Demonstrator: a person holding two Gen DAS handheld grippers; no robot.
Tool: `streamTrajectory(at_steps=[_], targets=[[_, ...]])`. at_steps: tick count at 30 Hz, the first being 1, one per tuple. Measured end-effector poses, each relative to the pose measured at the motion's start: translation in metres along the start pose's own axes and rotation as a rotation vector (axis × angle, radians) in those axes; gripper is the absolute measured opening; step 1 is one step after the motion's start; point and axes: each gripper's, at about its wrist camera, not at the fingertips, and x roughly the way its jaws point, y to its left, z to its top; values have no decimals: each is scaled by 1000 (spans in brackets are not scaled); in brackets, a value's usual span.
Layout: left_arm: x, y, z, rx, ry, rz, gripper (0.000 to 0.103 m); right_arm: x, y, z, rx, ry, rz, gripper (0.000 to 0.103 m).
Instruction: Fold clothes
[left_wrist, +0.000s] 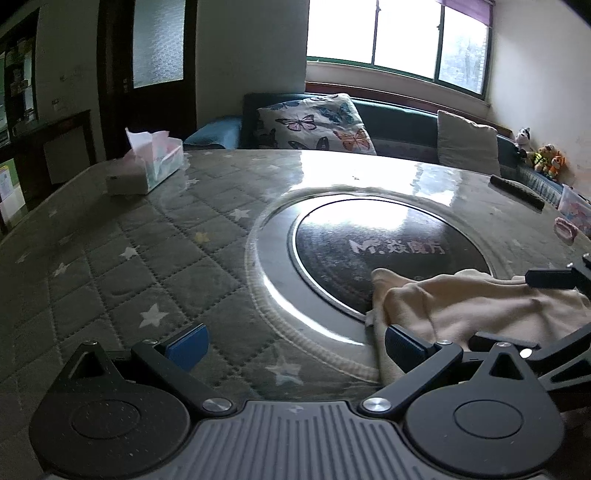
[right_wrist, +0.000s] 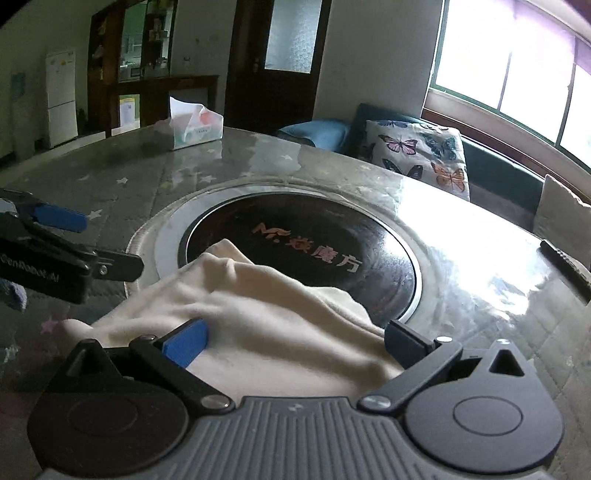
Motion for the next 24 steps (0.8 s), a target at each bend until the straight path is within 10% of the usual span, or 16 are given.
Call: streamTrajectory(at_steps=[24], targets=[[14, -31, -3, 67, 30, -13, 103, -43, -117, -53, 189, 4, -343, 103]])
